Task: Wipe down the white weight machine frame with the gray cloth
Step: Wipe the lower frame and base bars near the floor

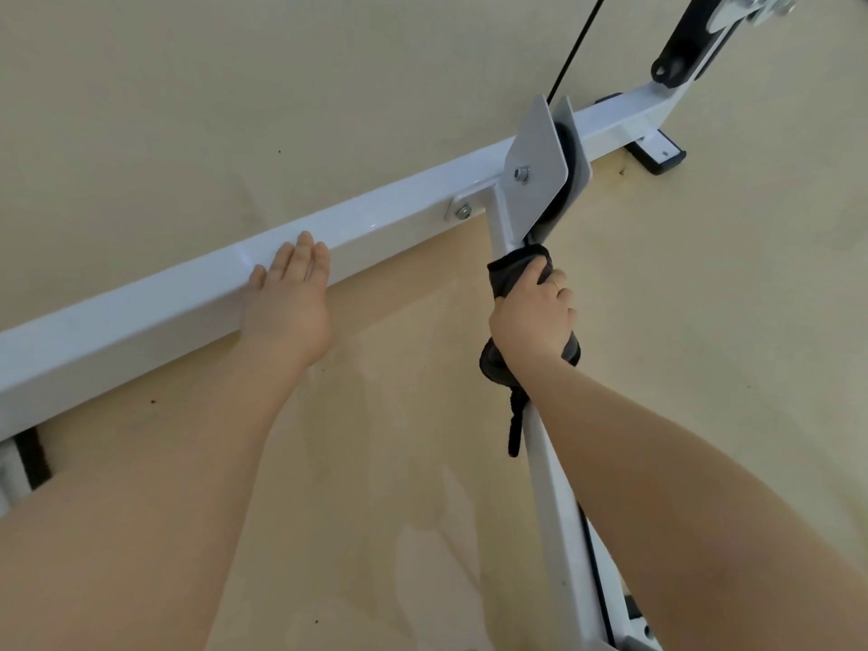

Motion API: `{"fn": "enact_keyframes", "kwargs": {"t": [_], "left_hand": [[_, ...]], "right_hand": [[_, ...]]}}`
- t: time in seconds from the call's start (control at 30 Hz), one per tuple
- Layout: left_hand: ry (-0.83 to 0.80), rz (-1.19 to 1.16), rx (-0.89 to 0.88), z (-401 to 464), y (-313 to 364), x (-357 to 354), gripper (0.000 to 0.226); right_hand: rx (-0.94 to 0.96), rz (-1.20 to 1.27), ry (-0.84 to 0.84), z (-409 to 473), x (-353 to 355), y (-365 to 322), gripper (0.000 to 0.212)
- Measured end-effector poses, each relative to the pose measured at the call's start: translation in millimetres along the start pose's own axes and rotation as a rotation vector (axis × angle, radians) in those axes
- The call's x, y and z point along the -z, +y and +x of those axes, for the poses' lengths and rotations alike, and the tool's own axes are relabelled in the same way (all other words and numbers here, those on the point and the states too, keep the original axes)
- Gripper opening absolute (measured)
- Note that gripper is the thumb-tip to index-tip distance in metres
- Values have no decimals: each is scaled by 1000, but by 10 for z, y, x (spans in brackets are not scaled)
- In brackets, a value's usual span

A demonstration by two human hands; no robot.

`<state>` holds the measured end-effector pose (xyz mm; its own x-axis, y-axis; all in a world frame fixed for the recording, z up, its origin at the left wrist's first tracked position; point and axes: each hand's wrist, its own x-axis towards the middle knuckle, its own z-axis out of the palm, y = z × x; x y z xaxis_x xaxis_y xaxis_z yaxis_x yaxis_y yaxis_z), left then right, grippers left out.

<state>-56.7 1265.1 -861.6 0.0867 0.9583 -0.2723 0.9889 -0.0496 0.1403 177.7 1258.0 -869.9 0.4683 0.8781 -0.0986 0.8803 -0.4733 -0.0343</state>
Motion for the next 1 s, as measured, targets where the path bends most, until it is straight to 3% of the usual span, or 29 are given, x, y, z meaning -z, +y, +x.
{"fn": "enact_keyframes", "kwargs": {"t": [0.2, 0.5, 0.67, 0.73, 0.83, 1.0], "left_hand": [[48, -1, 19, 20, 23, -76, 77], [51, 23, 9, -75, 85, -38, 73], [-40, -28, 48, -141, 179, 130, 65], [-102, -126, -18, -415, 405, 71, 71], [-249, -299, -285, -1289, 759, -269, 70], [-460, -318, -566, -2532, 605, -688, 28]], "right_hand": [[3, -4, -38, 132, 43, -39, 78], [-14, -212, -176, -1069, -22, 517, 75], [-5, -157, -192, -1065, 11, 511, 80], [16, -127, -186, -952, 35, 466, 81], [53, -138, -256, -922, 85, 546, 83], [17, -205, -306, -1434, 4, 839, 84]]}}
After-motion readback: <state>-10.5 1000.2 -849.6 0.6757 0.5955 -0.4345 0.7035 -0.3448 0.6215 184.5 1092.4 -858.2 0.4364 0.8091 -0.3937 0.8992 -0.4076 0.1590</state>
